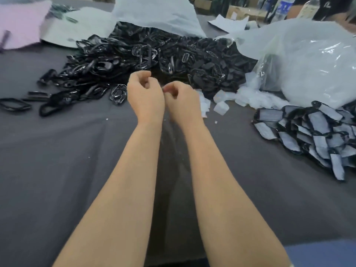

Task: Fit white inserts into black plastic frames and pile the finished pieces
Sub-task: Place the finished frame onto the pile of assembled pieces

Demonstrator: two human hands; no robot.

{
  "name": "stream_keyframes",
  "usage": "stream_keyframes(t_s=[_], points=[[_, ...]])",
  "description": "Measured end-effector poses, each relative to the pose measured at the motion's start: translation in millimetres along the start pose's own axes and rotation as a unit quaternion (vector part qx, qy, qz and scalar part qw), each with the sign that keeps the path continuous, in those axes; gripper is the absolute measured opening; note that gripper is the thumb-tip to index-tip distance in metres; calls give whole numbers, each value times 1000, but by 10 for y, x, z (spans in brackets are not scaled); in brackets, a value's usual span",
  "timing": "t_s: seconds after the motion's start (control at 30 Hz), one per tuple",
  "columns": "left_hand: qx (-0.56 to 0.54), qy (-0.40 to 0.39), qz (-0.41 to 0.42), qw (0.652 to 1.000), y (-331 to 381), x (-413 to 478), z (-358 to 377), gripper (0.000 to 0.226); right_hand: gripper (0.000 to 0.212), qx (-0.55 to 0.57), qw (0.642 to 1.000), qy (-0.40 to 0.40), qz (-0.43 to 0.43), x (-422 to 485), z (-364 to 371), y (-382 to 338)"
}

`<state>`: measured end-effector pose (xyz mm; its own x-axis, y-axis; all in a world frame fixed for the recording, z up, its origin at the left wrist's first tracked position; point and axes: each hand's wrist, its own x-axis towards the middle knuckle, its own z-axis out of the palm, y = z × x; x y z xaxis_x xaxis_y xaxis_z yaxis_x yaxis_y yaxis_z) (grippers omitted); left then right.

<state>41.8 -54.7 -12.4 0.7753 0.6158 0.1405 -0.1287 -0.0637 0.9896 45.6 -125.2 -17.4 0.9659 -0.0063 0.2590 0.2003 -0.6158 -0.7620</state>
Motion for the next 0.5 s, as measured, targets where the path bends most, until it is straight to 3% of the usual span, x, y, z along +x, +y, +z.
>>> stream_keyframes(t_s=[0.13,0.33,0.43,0.5], points=[[24,98,-64,993,-85,312,-405,27,29,-39,989,-122,-75,-9,507,-231],[68,21,-162,984,-172,497,-588,36,30,-168,966,-169,-98,30,863,-360],[31,24,-179,983,-168,496,-600,26,28,13,995,-97,-20,26,853,-374],[23,19,-173,984,-172,469,-585,25,24,105,994,-38,19,26,781,-368]])
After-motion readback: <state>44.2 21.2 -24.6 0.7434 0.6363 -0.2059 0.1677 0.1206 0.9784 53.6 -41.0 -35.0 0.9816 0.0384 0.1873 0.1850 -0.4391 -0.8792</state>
